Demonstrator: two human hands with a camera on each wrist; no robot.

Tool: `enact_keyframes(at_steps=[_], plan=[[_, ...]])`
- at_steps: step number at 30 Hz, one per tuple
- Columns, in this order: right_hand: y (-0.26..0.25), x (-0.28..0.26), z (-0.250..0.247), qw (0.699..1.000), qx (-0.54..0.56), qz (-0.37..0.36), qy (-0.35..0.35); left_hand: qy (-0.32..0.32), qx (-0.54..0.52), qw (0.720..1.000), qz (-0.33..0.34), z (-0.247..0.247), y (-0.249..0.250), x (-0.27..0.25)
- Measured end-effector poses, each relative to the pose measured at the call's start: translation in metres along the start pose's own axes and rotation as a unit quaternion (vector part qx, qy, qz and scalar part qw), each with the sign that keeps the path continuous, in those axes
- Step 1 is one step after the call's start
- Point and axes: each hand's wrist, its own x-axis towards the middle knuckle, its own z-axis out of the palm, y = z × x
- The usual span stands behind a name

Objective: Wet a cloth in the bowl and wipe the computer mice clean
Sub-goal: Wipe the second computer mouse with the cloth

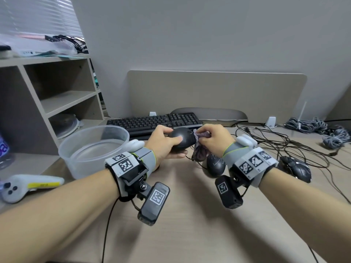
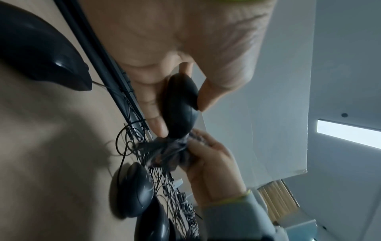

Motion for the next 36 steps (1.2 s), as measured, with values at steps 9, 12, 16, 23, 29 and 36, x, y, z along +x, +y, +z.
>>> enact_keyframes(at_steps=[9, 12, 16, 23, 29, 36], plan=[[-0.014, 0.008, -0.010, 0.974, 0.221, -0.001, 0.043, -0.023, -0.018, 0.999, -0.046, 0.014, -0.004, 0.008], [-0.022, -0.005, -0.002, 0.983, 0.177, -0.027, 0.044, 0.006, -0.086, 0.995, -0.059, 0.017, 0.000, 0.018], [-0.028, -0.024, 0.011, 0.994, 0.030, -0.105, 0.008, 0.033, -0.096, 0.990, -0.095, 0.012, 0.006, 0.028], [-0.031, -0.030, 0.019, 0.989, -0.033, -0.143, 0.001, 0.023, -0.086, 0.988, -0.125, 0.016, 0.009, 0.024], [-0.029, -0.031, 0.022, 0.987, -0.114, -0.115, -0.001, 0.029, -0.033, 0.991, -0.125, 0.022, 0.003, 0.017], [-0.012, -0.028, 0.012, 0.992, 0.000, -0.123, -0.040, 0.025, -0.039, 0.989, -0.138, 0.018, 0.002, 0.014]])
